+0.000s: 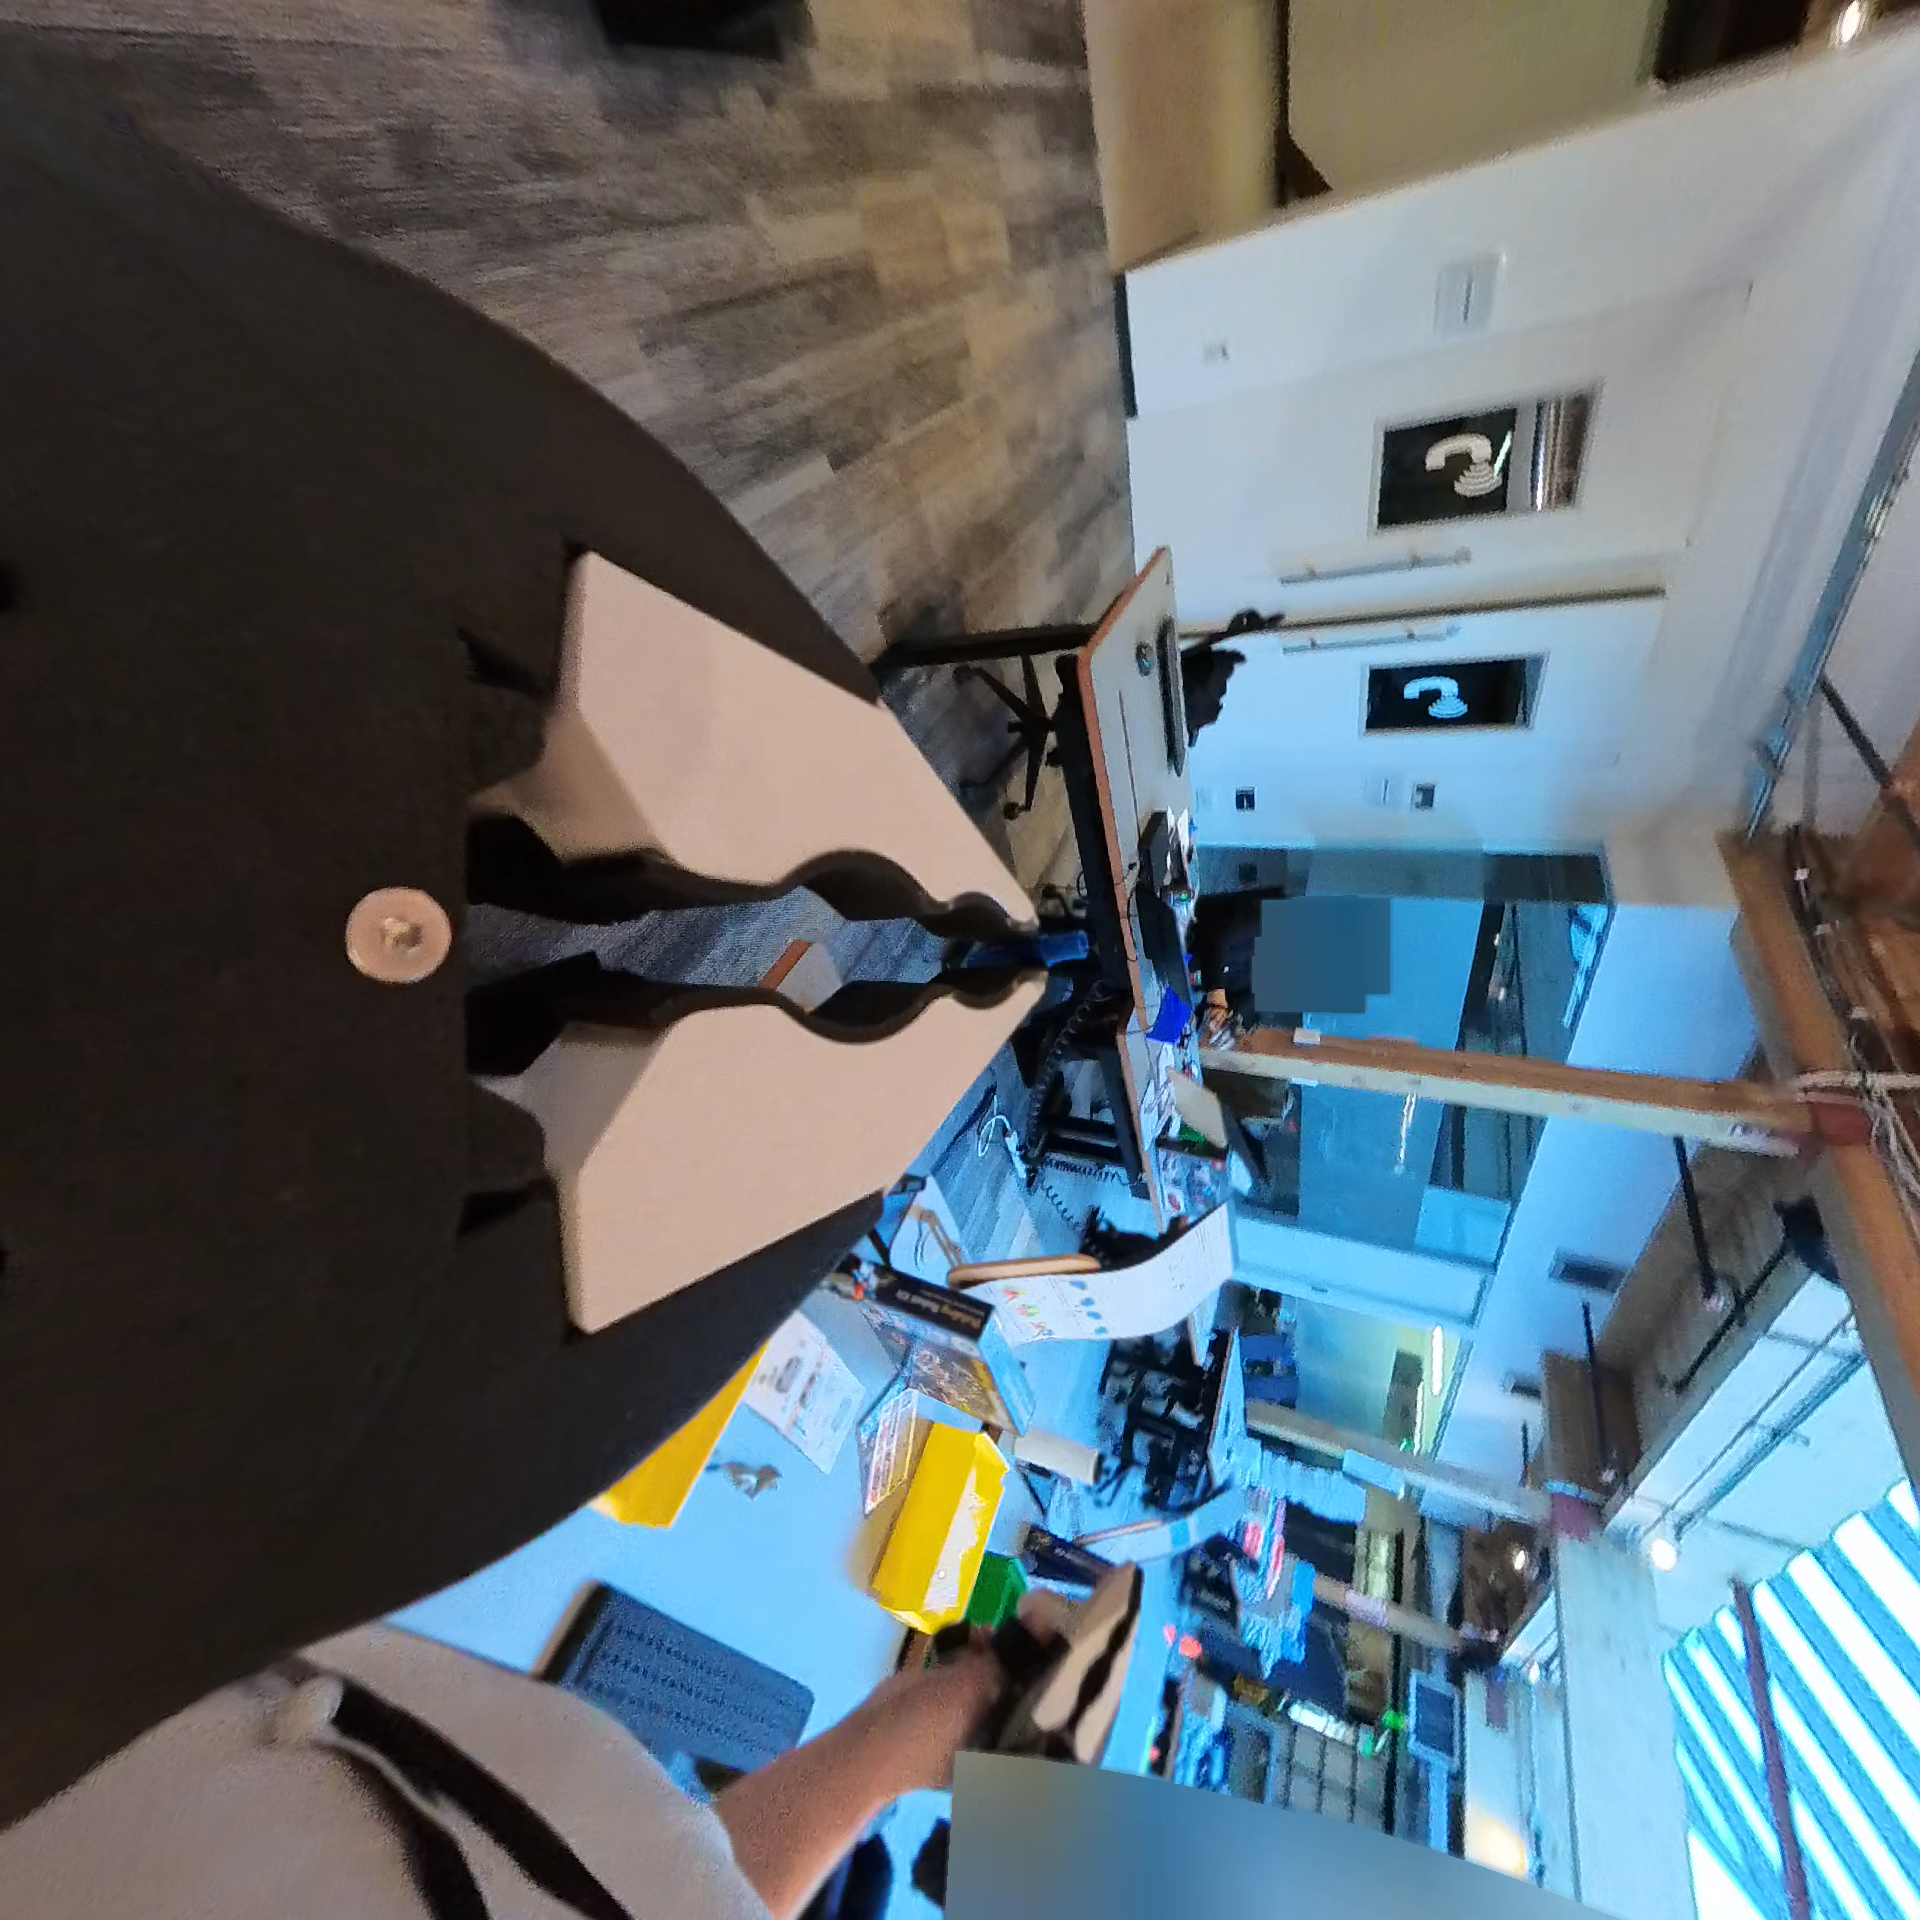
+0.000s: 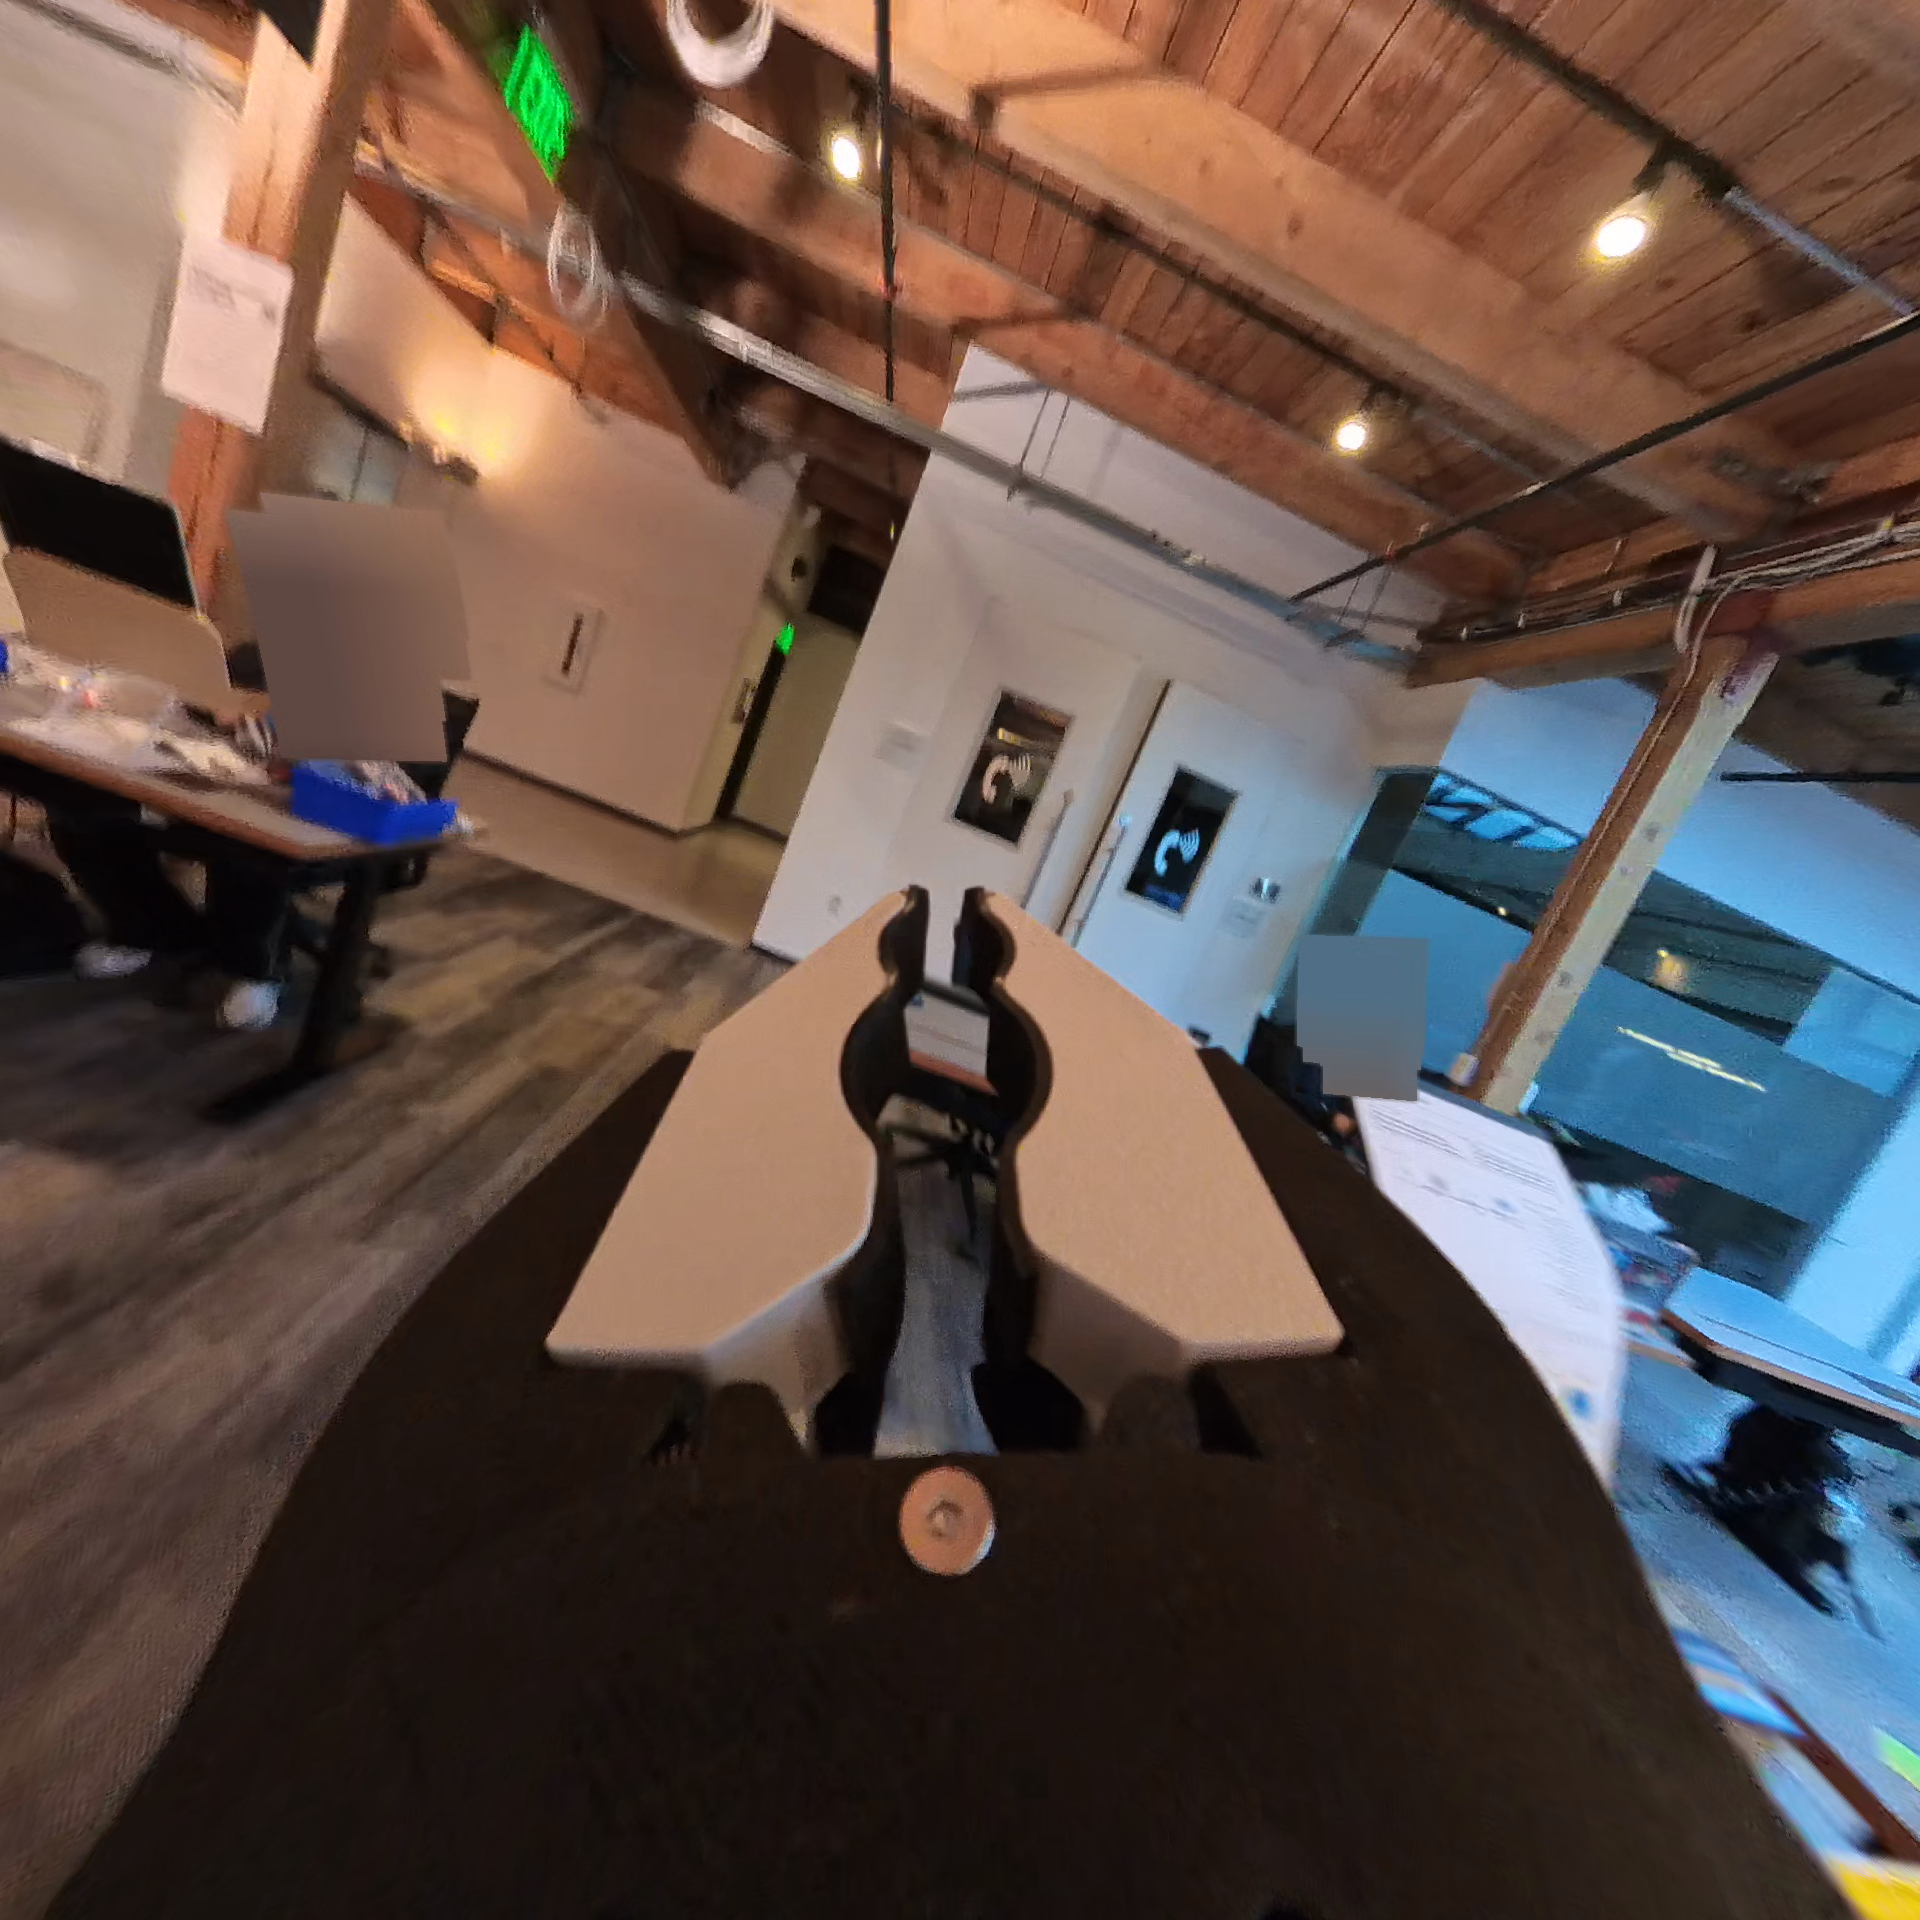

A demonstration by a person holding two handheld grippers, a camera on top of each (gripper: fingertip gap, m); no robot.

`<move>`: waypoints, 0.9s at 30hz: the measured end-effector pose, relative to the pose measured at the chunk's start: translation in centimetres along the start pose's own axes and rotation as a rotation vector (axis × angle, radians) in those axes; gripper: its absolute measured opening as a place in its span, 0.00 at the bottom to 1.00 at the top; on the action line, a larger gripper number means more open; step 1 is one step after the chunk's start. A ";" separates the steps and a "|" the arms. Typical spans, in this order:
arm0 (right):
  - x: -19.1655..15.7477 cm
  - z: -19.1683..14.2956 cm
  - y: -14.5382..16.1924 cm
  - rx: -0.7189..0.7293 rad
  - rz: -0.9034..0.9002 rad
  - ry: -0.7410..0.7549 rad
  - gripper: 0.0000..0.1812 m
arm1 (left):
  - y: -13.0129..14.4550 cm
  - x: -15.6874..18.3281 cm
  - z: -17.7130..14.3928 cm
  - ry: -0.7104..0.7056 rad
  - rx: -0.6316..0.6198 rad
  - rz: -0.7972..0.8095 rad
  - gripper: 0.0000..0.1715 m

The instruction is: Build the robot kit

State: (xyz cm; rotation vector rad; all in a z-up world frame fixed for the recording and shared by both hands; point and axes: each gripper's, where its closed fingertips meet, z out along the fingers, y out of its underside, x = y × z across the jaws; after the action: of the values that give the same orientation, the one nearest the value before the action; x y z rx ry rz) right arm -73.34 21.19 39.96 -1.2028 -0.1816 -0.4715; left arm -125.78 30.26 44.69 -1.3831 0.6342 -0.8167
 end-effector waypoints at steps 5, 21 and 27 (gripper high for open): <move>-8.7 13.7 3.1 0.124 0.175 0.003 0.00 | -1.4 -10.8 11.1 0.118 -0.018 0.064 0.01; -17.3 35.0 18.6 -0.372 0.073 0.322 0.00 | 0.0 -32.6 53.2 0.852 -0.055 -0.059 0.01; -14.9 40.9 25.9 -0.617 0.034 0.334 0.00 | 1.7 -35.4 69.7 1.025 -0.089 -0.084 0.01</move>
State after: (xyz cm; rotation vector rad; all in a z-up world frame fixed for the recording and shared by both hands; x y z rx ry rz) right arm -70.56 70.01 26.93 -1.6987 0.2937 -0.7202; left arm -90.52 99.94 47.48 -0.9978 1.4044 -1.5899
